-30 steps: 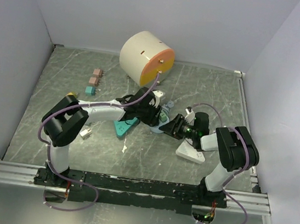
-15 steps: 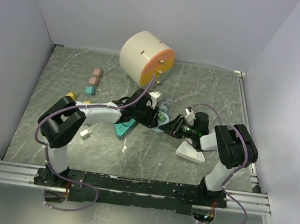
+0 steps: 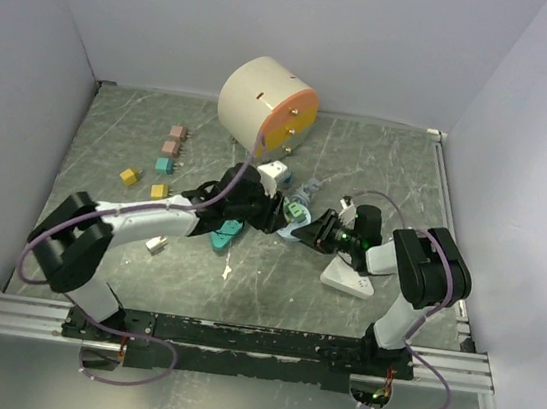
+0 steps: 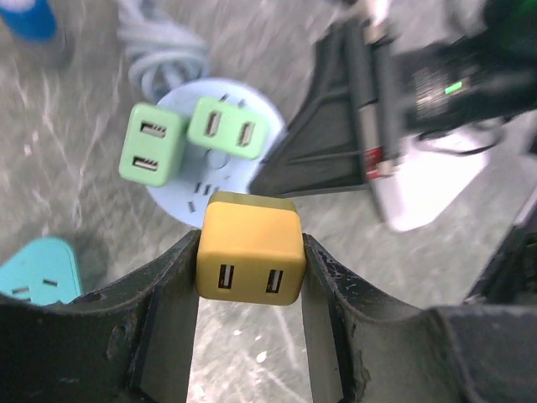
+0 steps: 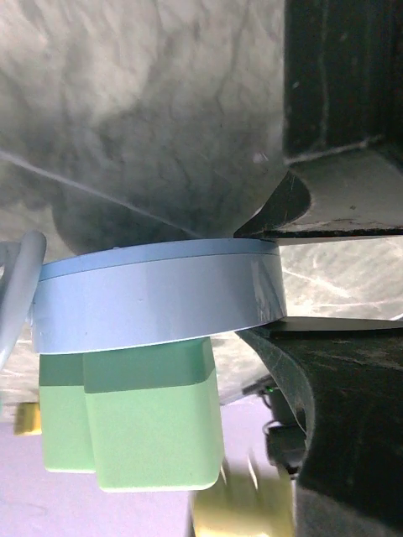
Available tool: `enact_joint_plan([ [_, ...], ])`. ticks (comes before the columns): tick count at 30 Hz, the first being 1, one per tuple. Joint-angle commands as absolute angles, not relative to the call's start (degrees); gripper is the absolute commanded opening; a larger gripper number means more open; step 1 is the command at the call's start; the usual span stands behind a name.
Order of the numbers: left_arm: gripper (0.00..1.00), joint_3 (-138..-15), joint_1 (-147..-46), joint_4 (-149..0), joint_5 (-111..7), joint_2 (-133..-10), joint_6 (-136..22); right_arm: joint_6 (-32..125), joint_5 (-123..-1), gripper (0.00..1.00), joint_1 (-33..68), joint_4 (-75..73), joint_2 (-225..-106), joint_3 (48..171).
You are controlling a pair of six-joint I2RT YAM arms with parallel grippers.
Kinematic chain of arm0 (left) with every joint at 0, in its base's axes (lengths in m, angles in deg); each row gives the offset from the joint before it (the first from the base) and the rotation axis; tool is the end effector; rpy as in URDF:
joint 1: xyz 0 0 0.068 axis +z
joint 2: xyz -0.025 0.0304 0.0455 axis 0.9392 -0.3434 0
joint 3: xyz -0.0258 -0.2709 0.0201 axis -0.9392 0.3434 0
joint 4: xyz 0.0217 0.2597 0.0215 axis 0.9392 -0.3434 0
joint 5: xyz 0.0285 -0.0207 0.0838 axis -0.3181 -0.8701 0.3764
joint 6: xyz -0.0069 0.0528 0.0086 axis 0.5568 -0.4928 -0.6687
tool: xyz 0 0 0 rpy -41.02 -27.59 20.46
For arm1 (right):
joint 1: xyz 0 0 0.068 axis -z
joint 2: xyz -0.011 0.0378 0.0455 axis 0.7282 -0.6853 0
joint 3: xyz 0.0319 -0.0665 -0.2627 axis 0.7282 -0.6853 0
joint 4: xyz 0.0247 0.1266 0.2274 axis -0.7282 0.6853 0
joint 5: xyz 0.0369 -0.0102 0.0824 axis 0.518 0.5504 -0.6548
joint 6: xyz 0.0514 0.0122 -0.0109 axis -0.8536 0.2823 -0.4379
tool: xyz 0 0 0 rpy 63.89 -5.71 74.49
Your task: Pull the plug off the socket
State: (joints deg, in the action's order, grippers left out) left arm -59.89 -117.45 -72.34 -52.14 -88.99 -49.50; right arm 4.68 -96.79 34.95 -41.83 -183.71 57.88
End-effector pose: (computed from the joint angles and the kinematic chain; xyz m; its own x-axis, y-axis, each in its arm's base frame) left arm 0.2369 -0.2665 0.2133 -0.6219 0.1918 -0.7593 0.6411 0.6815 -0.3529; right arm 0.2558 0.0779 0.0949 -0.8883 0.3807 -0.2568 -0.0393 0.4941 0.8685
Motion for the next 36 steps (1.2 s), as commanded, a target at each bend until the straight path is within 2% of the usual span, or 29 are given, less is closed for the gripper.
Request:
enact_joint_plan([
  [1,0.07,-61.6,-117.6,-66.5,-54.2,-82.8,-46.9,10.0,-81.1,0.00,36.5,-32.4,-185.8,56.8],
  [9,0.07,-60.9,-108.1,-74.2,-59.9,-75.6,-45.0,11.7,-84.1,0.00,36.6,-33.3,-184.8,57.0],
  [13,0.07,-60.3,-96.9,-79.8,-66.1,-72.1,-43.1,12.4,-84.6,0.00,36.6,-33.2,-183.9,57.0],
  [19,0.07,-60.5,-77.4,-89.3,-69.5,-69.6,-40.9,12.7,-85.4,0.00,36.6,-33.2,-183.5,57.0],
  [26,0.07,-63.0,-58.8,-93.1,-74.4,-77.2,-36.0,12.7,-86.1,0.00,36.5,-33.6,-183.2,56.7],
  [31,0.07,-66.1,-53.7,-90.5,-79.3,-85.8,-32.0,13.1,-85.8,0.00,36.6,-33.1,-182.6,56.6],
  [36,0.07,-72.2,-51.2,-89.9,-78.5,-92.7,-29.0,13.2,-85.9,0.00,36.5,-33.1,-182.7,57.0],
])
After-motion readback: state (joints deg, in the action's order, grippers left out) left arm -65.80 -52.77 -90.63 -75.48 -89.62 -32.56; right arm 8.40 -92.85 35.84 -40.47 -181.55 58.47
